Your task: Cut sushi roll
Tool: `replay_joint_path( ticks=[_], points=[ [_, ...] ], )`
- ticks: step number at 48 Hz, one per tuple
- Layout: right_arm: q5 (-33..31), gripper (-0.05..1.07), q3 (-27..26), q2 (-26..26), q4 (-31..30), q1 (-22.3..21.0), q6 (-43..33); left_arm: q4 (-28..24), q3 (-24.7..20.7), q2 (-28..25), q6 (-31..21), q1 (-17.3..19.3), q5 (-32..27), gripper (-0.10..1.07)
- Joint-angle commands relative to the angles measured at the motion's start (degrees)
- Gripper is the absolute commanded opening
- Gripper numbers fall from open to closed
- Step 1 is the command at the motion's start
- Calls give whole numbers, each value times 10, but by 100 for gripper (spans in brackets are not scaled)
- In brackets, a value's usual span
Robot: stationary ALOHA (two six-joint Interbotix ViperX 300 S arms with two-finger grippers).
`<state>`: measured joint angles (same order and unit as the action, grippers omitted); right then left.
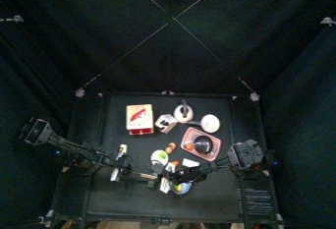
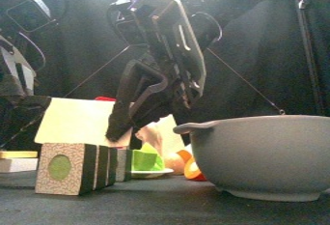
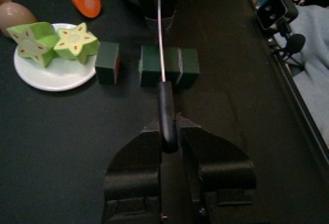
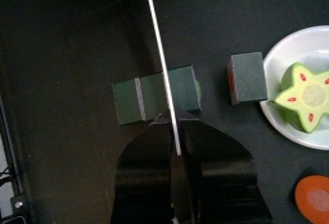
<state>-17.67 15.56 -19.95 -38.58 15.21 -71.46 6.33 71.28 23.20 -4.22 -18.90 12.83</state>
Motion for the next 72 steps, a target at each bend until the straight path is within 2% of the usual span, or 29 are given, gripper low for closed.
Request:
replay_joint_path(
  ticks=[1,5,12,38,46,60,72],
  points=[
    [-1,4,-5,11,2,-2,-2,-1,-18,-45,2,-4,4,41],
    [-2,4,-5,9,3,-1,-2,-4,-35,-91,3,-4,4,41],
    [-1,4,-4,9,7,-1,-2,-9,-49,-129,2,-4,4,41],
    [-1,4,6,-6,32,-4,-1,-10,-52,-121,4,-4,11,41],
    [0,4,-1,-11,24,-8,-1,-10,-38,-108,4,0,11,41],
    [26,4,-16,-15,24,-5,-1,-12,-16,-23,3,0,11,41],
    [-18,4,-2,25,-2,-9,0,-25,-22,5,4,0,11,41]
  ],
)
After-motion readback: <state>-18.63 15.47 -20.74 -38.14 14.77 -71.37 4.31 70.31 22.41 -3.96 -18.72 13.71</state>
